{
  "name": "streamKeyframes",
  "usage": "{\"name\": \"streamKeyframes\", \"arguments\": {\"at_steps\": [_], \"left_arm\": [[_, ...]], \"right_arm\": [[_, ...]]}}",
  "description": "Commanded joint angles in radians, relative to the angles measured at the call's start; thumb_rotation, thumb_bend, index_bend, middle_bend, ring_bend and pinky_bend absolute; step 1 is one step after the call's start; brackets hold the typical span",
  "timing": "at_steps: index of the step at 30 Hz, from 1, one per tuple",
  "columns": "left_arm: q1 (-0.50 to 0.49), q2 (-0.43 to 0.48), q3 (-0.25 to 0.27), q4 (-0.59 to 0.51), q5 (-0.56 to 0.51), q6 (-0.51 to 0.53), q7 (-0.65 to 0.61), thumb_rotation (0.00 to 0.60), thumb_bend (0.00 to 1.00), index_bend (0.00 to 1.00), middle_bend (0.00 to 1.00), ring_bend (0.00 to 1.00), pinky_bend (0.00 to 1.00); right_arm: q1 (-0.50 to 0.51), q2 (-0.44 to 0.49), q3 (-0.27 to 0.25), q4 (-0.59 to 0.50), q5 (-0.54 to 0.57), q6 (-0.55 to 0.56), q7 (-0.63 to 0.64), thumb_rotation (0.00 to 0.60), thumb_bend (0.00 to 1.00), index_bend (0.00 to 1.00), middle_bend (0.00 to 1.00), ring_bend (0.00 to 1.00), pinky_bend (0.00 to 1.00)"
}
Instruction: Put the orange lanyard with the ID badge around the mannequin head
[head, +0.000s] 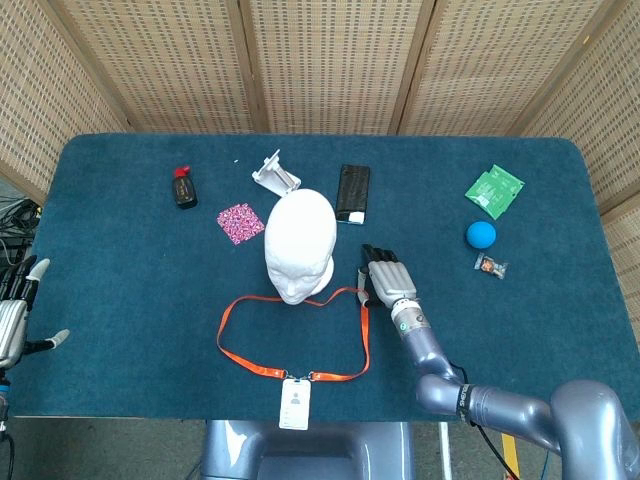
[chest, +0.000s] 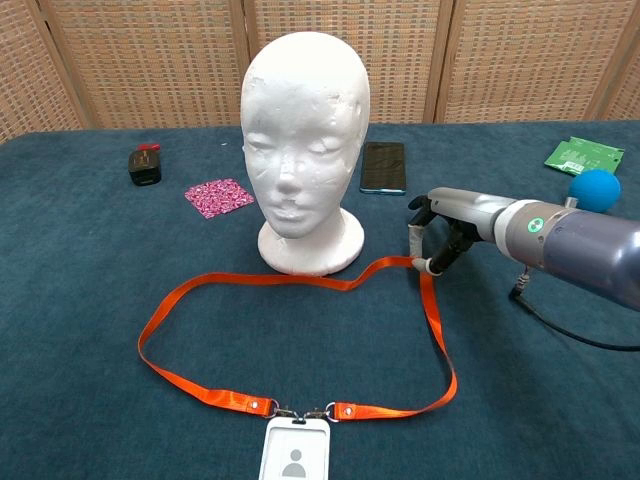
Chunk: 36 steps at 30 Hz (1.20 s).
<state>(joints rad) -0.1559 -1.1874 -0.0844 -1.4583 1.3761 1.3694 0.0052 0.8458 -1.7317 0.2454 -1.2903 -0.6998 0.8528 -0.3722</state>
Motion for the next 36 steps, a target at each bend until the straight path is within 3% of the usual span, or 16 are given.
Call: {"name": "streamKeyframes", "arguments": {"at_steps": [1,13,22,28,32,36], "left_arm": [[0.0,0.0,0.0,-0.001,0.0,-0.001,0.001,0.6,0.0,0.0,0.0,0.0,0.0],[0.0,-0.003,0.006,-0.012,0.017,0.011,0.011,0.6,0.0,0.0,0.0,0.0,0.0],[-0.033,-0.015,-0.009,-0.026,0.038,-0.002,0.01,0.6,0.0,0.0,0.0,0.0,0.0],[-0.116,-0.059,-0.038,-0.014,0.042,-0.09,0.003,0.6,0.01,0.23,0.0,0.0,0.0],[-0.195,-0.108,-0.053,0.008,0.04,-0.181,0.031,0.6,0.11,0.34,0.0,0.0,0.0],[-0.298,-0.216,-0.07,0.058,0.033,-0.296,0.035,0.6,0.19,0.41,0.0,0.0,0.0]], "right_arm": [[-0.015,0.032,-0.011,-0.04,-0.025,0.007,0.007,0.6,0.75,0.69,0.0,0.0,0.0],[-0.095,0.168,-0.074,-0.207,-0.181,0.048,0.068,0.6,0.75,0.7,0.0,0.0,0.0],[-0.132,0.211,-0.1,-0.261,-0.267,0.062,0.123,0.6,0.75,0.7,0.0,0.0,0.0],[-0.14,0.238,-0.096,-0.286,-0.293,0.058,0.153,0.6,0.75,0.7,0.0,0.0,0.0],[-0.146,0.251,-0.09,-0.3,-0.295,0.053,0.175,0.6,0.75,0.7,0.0,0.0,0.0],[-0.15,0.256,-0.084,-0.3,-0.291,0.047,0.197,0.6,0.75,0.71,0.0,0.0,0.0]]}}
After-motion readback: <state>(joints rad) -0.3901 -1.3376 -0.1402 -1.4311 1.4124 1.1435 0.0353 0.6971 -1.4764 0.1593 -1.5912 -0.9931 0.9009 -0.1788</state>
